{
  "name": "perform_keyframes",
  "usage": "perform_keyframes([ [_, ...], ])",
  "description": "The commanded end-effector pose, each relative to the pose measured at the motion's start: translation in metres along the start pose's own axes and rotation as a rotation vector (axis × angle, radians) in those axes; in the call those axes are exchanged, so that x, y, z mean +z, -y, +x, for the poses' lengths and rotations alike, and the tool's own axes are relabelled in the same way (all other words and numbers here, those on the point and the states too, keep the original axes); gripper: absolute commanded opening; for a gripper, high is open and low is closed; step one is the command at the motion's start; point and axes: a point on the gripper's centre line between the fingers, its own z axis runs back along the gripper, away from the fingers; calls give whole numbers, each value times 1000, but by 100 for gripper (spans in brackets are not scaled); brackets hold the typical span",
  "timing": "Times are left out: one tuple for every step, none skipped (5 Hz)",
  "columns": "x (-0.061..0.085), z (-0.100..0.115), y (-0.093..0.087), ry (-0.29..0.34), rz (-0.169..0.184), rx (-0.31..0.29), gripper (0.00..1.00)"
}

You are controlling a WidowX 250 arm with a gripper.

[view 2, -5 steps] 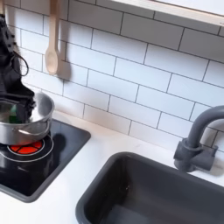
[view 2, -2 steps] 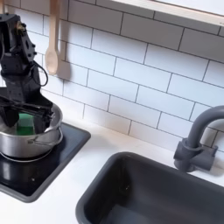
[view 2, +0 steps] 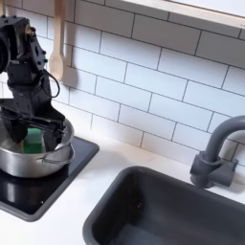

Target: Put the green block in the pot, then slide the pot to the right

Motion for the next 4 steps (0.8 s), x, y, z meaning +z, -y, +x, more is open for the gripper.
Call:
perform_keyframes([
  [-2,-8,19,-18,-26,-22,100],
  [-1,-13,26,-21,-35,-31,100],
  [4,-16,26,-27,-40,-3,100],
  [7,-15,25,-19,-38,-7,100],
])
